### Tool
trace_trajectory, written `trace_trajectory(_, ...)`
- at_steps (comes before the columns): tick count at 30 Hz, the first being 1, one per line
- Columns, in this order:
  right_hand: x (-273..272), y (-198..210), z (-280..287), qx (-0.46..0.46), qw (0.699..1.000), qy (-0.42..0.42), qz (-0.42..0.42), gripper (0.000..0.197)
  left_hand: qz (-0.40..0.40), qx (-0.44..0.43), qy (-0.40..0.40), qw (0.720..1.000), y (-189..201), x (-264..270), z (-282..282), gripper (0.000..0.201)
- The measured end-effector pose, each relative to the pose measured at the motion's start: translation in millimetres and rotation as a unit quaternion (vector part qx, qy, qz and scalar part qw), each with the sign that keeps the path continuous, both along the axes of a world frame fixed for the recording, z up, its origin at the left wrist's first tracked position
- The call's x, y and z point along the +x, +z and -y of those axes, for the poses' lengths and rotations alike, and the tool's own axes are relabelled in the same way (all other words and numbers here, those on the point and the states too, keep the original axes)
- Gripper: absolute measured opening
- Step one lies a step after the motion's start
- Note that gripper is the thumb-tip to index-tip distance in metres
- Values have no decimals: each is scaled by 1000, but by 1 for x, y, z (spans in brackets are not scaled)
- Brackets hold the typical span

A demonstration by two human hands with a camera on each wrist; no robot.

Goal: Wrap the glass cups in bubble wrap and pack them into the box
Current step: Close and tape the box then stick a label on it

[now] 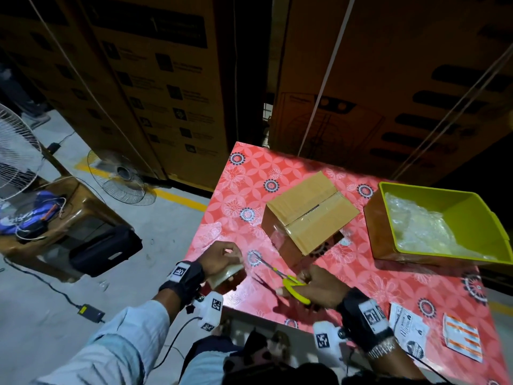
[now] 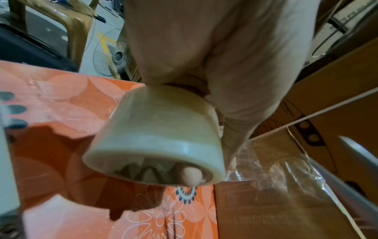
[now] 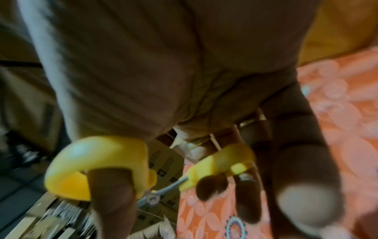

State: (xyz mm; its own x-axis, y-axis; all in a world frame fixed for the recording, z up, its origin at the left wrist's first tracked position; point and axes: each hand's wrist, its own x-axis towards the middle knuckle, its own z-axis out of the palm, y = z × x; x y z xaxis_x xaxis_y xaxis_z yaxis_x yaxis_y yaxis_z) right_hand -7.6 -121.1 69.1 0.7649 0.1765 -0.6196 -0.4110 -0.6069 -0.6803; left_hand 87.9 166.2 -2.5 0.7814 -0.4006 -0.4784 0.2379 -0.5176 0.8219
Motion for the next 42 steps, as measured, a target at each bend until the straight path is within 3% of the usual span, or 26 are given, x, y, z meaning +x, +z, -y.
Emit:
trace_trajectory(3,-2,11,2,-46,989,-79,114,49,6,-46,43,998,-1,-9,-20,12)
trace_trajectory(6,28,19,-8,-144,941,-176,252,28,20,-65,80,994,-3,-15,-31,11)
trace_trajectory(8,52,5,-16,-243,904,-188,297,34,36,-68,111,991,-4,-18,-33,10)
trace_trajectory(12,75,-30,-32,-375,865,-177,283,51,62,-84,156,982,-7,-23,-43,20)
trace_trajectory(15,80,-38,-45,-430,840,-163,288,65,71,-65,192,977,-7,-26,-46,13)
trace_trajectory(22,83,-41,-59,-428,820,-221,310,65,84,-41,227,969,-3,-25,-62,17)
trace_trajectory(27,100,-32,-68,-460,817,-223,265,84,119,-48,203,971,4,-23,-65,17)
trace_trajectory(30,101,-37,-70,-479,819,-184,257,80,132,-68,191,970,6,-21,-65,18)
trace_trajectory(35,85,-42,-56,-418,828,-231,295,67,153,-81,142,975,1,-16,-70,20)
trace_trajectory(42,78,-46,-54,-469,822,-200,255,71,113,-124,94,981,-1,-12,-66,14)
